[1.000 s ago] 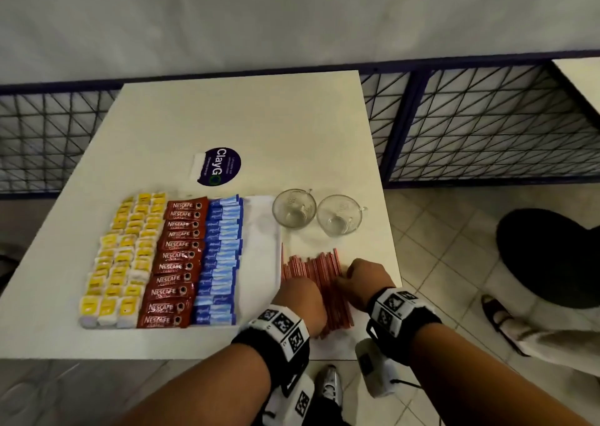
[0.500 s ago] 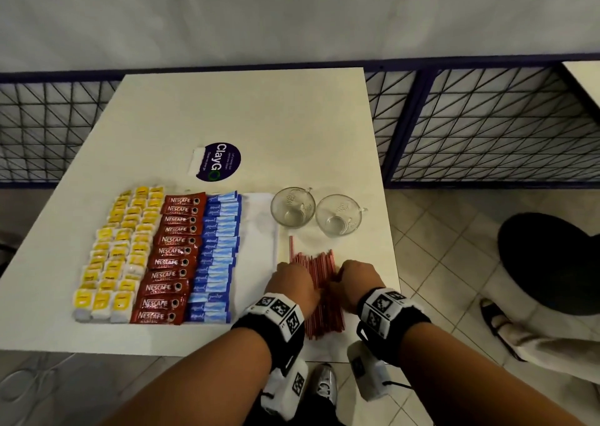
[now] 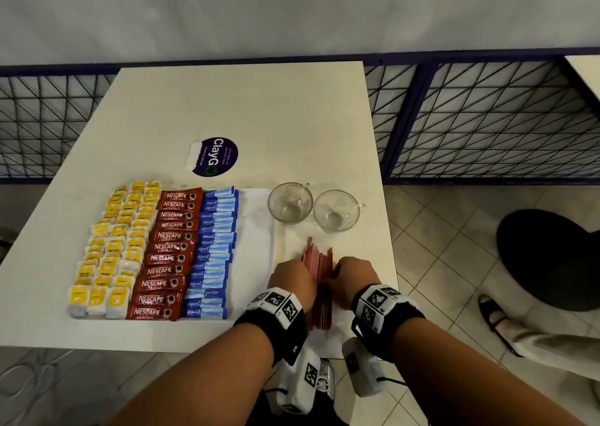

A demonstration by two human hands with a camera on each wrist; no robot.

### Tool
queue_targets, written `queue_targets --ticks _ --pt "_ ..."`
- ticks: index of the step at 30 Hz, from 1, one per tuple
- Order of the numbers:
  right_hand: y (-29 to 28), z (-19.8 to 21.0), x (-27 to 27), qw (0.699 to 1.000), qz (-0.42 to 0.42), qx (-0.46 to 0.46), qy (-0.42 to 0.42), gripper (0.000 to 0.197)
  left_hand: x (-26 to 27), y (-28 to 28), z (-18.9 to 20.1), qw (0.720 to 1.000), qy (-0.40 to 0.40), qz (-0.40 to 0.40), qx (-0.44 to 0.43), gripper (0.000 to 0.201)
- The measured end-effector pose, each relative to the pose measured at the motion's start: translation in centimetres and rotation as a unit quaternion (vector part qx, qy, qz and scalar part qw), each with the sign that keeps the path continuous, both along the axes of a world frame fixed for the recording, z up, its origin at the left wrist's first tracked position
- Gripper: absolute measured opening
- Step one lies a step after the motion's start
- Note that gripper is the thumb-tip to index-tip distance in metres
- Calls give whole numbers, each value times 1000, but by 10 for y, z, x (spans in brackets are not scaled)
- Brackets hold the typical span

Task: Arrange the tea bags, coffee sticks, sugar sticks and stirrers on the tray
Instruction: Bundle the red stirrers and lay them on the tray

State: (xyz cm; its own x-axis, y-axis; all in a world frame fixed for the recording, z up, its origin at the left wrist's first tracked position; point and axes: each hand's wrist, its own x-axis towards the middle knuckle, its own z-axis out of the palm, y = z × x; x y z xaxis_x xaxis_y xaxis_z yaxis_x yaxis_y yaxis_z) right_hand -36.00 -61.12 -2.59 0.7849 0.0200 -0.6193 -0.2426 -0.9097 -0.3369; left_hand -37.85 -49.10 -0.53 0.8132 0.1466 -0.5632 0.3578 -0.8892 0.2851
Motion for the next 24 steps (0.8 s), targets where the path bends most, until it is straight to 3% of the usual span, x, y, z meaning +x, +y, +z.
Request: queue_targets --ticks 6,11,15,17,20,22,24 --pt "0 -2 1 1000 9 -8 -14 18 7 5 4 999 39 -6 -7 23" --pt "-1 -1 0 1000 12 -9 -20 22 9 17 13 999 31 2 -38 26" --pt "-2 15 0 998 0 8 -69 35 8 31 22 989 27 44 -141 21" --pt "-3 33 2 986 -26 66 -150 41 4 36 31 977 11 58 -204 16" --pt "3 58 14 937 -69 248 -236 48 0 44 50 970 -30 2 -239 14" --pt "12 70 23 900 -95 371 -207 56 2 48 61 972 -73 -72 -211 13" --pt "23 81 28 889 -93 425 -143 60 7 49 70 970 -112 -125 -178 18"
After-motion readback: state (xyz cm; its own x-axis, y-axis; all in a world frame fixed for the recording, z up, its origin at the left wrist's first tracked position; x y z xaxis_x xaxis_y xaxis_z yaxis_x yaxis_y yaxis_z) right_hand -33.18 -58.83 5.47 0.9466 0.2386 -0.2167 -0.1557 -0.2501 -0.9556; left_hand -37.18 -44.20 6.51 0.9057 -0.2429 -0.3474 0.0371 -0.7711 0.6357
